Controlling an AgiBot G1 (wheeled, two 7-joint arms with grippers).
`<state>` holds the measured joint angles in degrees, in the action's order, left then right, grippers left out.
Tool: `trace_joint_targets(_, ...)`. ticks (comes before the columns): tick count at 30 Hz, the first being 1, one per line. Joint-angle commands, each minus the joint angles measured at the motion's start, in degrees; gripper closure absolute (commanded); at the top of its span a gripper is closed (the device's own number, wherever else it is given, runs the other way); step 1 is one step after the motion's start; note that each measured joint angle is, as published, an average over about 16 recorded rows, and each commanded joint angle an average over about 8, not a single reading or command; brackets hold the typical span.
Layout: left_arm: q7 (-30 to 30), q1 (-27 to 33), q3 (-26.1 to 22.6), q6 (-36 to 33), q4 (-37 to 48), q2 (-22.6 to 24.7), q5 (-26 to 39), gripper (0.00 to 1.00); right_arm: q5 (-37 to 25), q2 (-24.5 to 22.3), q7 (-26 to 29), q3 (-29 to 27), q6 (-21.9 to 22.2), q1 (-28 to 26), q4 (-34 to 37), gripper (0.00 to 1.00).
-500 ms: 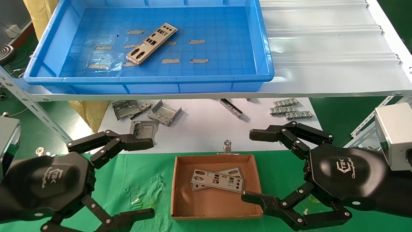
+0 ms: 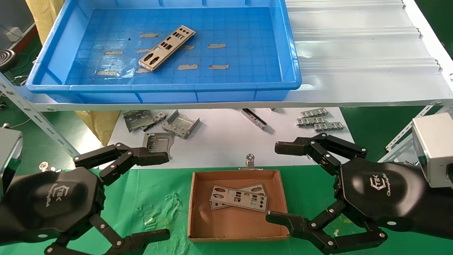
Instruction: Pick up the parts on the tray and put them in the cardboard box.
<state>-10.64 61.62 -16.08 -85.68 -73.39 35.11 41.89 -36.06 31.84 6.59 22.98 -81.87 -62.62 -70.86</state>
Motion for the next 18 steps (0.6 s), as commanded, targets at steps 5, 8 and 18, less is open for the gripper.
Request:
trace_joint_targets(5,0.0,0.0,0.0,0.0,0.0,0.0,0.0,0.00,0.0,0.0,0.0,0.0,0.0,0.0,0.0,0.00)
trace_joint_targets(8,0.0,0.0,0.0,0.0,0.0,0.0,0.0,0.00,0.0,0.0,0.0,0.0,0.0,0.0,0.0,0.00)
trace_joint_targets(18,0.0,0.0,0.0,0.0,0.0,0.0,0.0,0.00,0.0,0.0,0.0,0.0,0.0,0.0,0.0,1.00)
